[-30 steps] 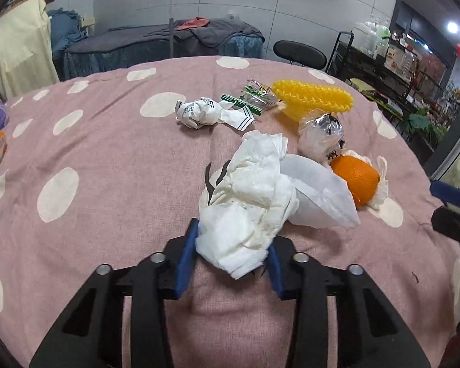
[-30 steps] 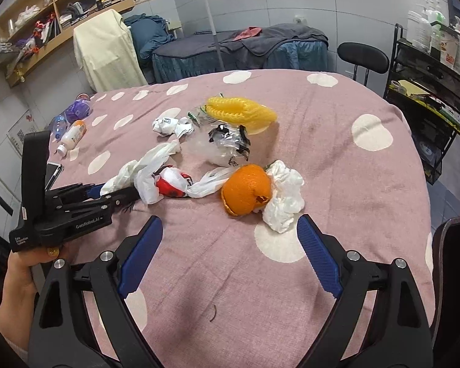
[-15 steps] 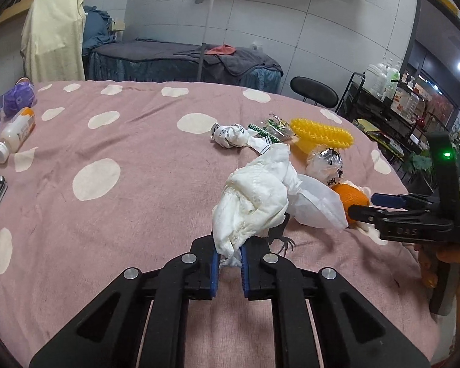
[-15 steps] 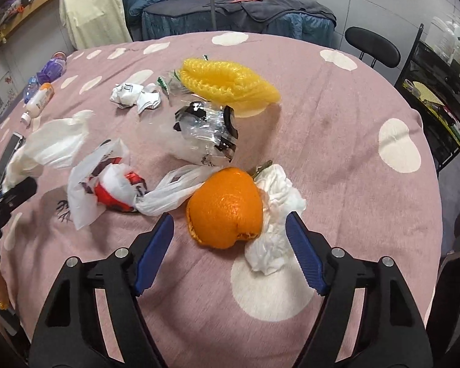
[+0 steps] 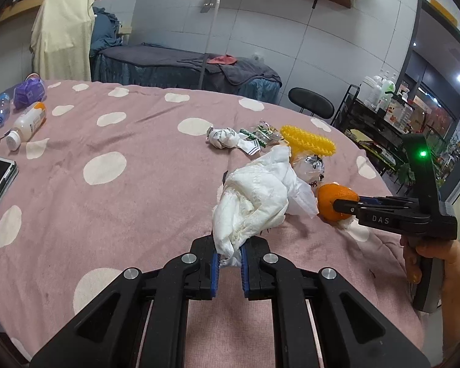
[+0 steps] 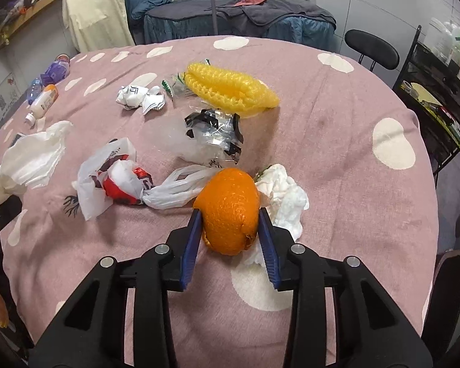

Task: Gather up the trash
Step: 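Grasp the orange with the right tool while the left tool holds the tissue, then carry the tissue and orange over the brown bin with both tools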

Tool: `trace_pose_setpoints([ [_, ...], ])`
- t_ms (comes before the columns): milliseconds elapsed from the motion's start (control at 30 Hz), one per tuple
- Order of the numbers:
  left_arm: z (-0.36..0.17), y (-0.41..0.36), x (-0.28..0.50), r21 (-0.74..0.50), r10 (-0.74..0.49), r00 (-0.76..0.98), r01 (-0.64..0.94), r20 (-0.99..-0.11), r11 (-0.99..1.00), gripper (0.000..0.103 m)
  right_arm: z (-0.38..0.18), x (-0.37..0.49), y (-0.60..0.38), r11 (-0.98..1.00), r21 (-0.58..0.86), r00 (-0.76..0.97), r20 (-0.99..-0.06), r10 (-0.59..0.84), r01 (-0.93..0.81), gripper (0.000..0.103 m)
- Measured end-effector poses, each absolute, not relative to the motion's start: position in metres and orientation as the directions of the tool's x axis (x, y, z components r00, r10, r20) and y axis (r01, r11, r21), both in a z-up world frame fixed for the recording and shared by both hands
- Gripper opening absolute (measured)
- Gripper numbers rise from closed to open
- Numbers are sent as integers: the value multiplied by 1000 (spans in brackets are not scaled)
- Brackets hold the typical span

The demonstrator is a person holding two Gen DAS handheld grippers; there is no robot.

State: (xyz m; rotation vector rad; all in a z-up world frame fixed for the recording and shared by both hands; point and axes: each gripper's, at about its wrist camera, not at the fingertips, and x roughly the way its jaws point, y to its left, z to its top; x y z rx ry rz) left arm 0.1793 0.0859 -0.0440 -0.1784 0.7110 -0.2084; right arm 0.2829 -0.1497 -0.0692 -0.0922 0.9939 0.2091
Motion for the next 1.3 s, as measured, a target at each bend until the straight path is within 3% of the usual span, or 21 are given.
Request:
trace_pose_setpoints([
  [467,-13,58,147,-238,-284,789,179,-545,955,11,-14,207,-181,975,89,642,-740,201,-203,37],
  [900,-2,2,135,-266,-412,751,317,-516,910,11,19,146,-246,975,187,733,-645,216,-123,37],
  [1300,-6,-88,129,-278,-562,639,495,-525,823,11,17,94,-341,976,202,781,-621,59,87,37],
])
